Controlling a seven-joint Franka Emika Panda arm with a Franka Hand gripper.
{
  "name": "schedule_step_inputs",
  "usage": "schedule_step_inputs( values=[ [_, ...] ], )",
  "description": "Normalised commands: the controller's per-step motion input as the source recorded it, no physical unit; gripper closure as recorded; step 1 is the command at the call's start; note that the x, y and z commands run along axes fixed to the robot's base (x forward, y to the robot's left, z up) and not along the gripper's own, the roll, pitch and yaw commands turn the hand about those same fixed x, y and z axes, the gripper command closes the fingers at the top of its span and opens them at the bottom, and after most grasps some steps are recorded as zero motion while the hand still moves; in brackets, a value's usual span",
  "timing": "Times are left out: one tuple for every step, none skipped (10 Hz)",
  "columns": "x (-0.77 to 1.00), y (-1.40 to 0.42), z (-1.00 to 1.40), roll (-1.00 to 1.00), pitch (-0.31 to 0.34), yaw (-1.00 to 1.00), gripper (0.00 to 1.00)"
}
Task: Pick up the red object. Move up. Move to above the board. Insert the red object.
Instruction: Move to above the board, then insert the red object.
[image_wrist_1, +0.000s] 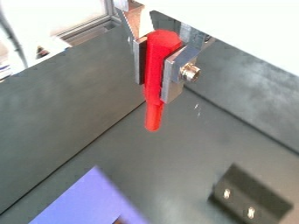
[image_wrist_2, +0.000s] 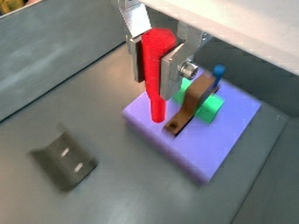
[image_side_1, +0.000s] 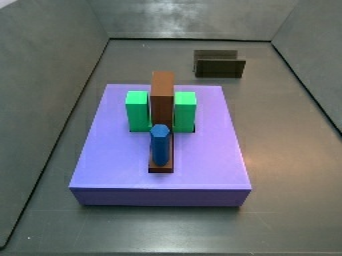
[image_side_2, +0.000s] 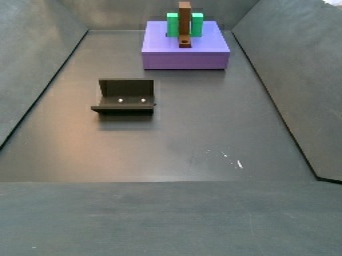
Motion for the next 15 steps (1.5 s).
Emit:
schedule_step_inputs(
  values=[
    [0.24, -1.40, 0.15, -0.02, 0.123, 0.00, 1.00],
    [0.26, -1.40, 0.16, 0.00, 0.140, 0.01, 1.00],
    [0.28, -1.40, 0.17, -0.01, 0.138, 0.00, 1.00],
    [0.20, -0.84, 0.10, 0.02, 0.145, 0.01, 1.00],
    [0.16, -0.46, 0.07, 0.02, 0.137, 0.01, 1.00],
    [0.11, -0.26, 0.04, 0.02, 0.108, 0.01, 1.00],
    [0.14, 0.08, -0.13, 0.41, 0.000, 0.00, 1.00],
    [0.00, 0.47, -0.43, 0.41, 0.000, -0.06, 1.00],
    [0.00, 0.53, -0.50, 0.43, 0.000, -0.06, 1.00],
    [0.00, 0.32, -0.56, 0.38, -0.003, 0.00, 1.00],
    [0.00, 0.00, -0.78, 0.14, -0.030, 0.00, 1.00],
    [0.00, -0.02, -0.98, 0.03, -0.114, 0.00, 1.00],
    [0.03, -0.06, -0.92, -0.04, -0.147, 0.00, 1.00],
    [0.16, -0.11, -0.83, -0.06, -0.193, -0.06, 1.00],
    [0.19, 0.00, -0.82, -0.07, -0.181, -0.05, 1.00]
  ],
)
